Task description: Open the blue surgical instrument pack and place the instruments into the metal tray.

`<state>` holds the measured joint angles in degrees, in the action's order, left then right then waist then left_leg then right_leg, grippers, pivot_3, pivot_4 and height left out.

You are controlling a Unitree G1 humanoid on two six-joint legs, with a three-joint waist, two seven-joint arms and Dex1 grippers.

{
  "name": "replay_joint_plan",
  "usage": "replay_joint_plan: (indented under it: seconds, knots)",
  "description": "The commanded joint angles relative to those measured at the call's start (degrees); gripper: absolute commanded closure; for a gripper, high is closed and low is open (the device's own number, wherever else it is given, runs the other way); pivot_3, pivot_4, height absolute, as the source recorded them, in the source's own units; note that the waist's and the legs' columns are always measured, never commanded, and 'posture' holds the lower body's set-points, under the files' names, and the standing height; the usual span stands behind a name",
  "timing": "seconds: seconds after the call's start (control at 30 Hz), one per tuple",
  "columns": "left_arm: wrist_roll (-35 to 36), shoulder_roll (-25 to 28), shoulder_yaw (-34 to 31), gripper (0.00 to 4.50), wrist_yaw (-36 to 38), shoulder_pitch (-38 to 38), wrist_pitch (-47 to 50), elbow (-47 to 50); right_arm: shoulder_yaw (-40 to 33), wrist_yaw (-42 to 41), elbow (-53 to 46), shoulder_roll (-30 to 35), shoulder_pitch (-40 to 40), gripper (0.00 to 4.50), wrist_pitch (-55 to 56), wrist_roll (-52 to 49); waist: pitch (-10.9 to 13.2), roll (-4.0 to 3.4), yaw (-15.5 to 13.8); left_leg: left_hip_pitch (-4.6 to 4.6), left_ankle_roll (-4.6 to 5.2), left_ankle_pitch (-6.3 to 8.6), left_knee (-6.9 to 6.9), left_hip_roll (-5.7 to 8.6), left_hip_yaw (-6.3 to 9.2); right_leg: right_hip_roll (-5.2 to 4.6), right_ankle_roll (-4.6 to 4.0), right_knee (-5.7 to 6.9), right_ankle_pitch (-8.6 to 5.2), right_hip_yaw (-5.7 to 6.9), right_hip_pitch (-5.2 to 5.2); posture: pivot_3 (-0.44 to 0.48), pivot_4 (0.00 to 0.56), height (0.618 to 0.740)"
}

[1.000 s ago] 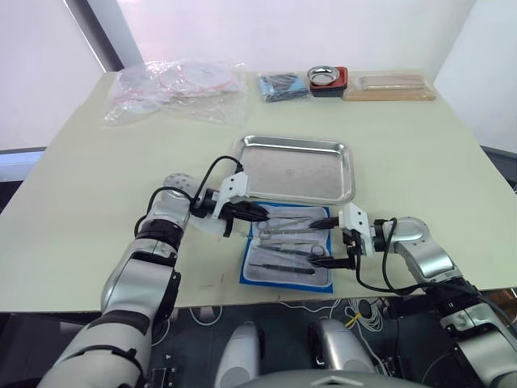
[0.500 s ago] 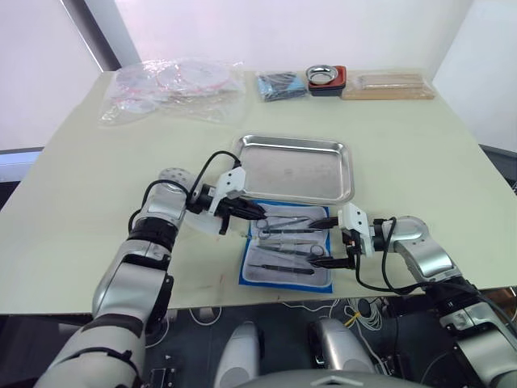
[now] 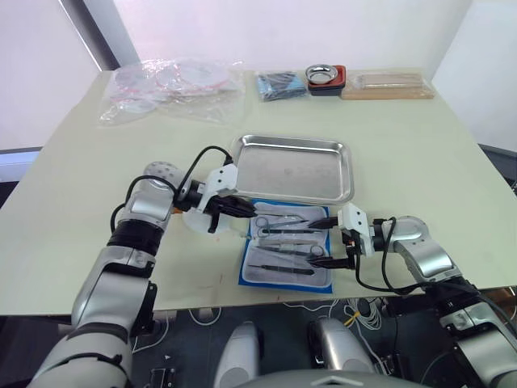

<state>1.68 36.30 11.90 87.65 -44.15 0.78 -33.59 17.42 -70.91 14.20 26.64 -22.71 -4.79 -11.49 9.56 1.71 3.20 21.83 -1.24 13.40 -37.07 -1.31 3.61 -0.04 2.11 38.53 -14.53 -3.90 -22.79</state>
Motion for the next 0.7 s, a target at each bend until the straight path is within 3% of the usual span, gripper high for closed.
replay_joint_plan:
  seconds: [0.03,0.7]
  knots:
    - [0.3,2.2,-0.5,4.48,-0.8,-0.3,2.5,6.1,4.0,-0.1,5.7,1.2,3.6,0.00,-3.9,4.4,0.0,0.00,0.0,0.00,0.00,0.00,0.00,0.00,0.00,0.00,0.00,0.00,0.00,0.00,0.00,0.000,0.150,0.740]
    - [1.9,8.1,-2.2,4.48,-5.4,5.9,16.7,22.3,4.3,-0.6,6.7,1.3,3.0,0.00,-3.4,4.9,0.0,-0.01,0.0,-0.02,0.00,0.00,0.08,-0.01,-0.01,-0.03,-0.02,-0.06,-0.01,-0.01,0.00,0.000,0.150,0.740]
